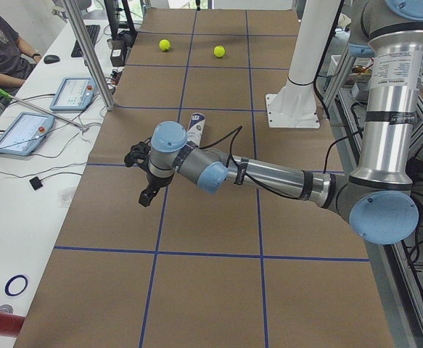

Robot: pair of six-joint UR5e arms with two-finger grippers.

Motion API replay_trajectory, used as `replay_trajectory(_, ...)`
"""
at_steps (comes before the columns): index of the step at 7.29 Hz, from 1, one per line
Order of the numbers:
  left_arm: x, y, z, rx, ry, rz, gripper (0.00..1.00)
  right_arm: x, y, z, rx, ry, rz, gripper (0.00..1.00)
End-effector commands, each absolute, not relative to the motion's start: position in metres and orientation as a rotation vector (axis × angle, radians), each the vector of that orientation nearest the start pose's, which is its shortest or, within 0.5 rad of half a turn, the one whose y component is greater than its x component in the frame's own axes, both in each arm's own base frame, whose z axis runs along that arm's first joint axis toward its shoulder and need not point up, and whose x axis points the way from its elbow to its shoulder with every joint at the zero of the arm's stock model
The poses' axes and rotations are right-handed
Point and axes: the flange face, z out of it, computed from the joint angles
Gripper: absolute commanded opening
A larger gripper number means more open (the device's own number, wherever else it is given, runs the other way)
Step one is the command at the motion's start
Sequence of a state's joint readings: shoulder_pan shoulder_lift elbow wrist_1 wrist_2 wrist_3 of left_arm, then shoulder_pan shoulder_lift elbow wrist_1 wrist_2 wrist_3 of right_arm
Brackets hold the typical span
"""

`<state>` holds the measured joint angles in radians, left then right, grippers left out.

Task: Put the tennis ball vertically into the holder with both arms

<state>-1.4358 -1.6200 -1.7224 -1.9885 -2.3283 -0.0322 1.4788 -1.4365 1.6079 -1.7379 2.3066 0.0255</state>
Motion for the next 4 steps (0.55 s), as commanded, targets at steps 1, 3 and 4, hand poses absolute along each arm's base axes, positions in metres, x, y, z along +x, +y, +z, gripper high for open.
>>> replay_trajectory(1,0.078,-0.549,0.449,0.589,0.870,0.383,1.00,0.016,-0.548,0.591,-0.043,-0.735,-0.062,0.99)
replay_trajectory(3,0.167,-0.563,0.378,0.613,0.948,0.489,1.00,0.016,-0.548,0.590,-0.041,-0.737,-0.063,0.99)
replay_trajectory(4,0.194,-0.565,0.348,0.645,0.971,0.542,1.00,0.016,-0.548,0.590,-0.041,-0.737,-0.063,0.99)
